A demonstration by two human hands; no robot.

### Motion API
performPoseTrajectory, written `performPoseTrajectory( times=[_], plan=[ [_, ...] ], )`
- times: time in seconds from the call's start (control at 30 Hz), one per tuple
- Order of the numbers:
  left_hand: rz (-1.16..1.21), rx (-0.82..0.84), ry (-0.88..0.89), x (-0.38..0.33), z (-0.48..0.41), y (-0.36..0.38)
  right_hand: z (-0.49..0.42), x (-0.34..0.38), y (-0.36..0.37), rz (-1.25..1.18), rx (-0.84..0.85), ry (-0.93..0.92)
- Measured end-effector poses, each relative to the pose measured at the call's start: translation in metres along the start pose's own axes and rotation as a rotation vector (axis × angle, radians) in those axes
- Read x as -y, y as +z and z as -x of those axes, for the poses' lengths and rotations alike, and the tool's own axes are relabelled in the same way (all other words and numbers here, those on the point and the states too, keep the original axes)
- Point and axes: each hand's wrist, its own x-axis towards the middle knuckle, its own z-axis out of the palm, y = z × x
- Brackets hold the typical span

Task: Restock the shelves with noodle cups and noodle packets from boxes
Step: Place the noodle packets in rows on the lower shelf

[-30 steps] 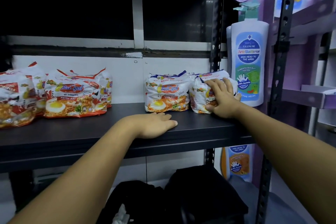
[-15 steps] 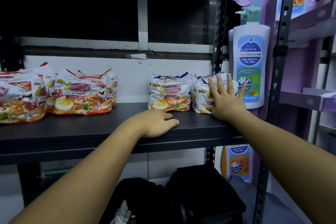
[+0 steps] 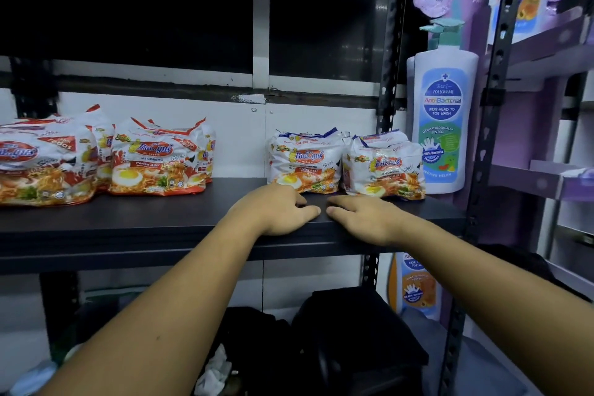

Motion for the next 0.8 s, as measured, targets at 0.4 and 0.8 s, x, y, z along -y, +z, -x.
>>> performPoseTrajectory(
  times=[0.4,0.8],
  plan=[
    [-0.209,-0.306,0.054,-0.006,0.038,0.006,0.008,0.000,0.016,0.138,-0.122,0.032],
    [0.300,-0.526,0.252,0.027,0.167,0.072,0.120,0.054,0.074,-0.291,-0.290,-0.192]
  ],
)
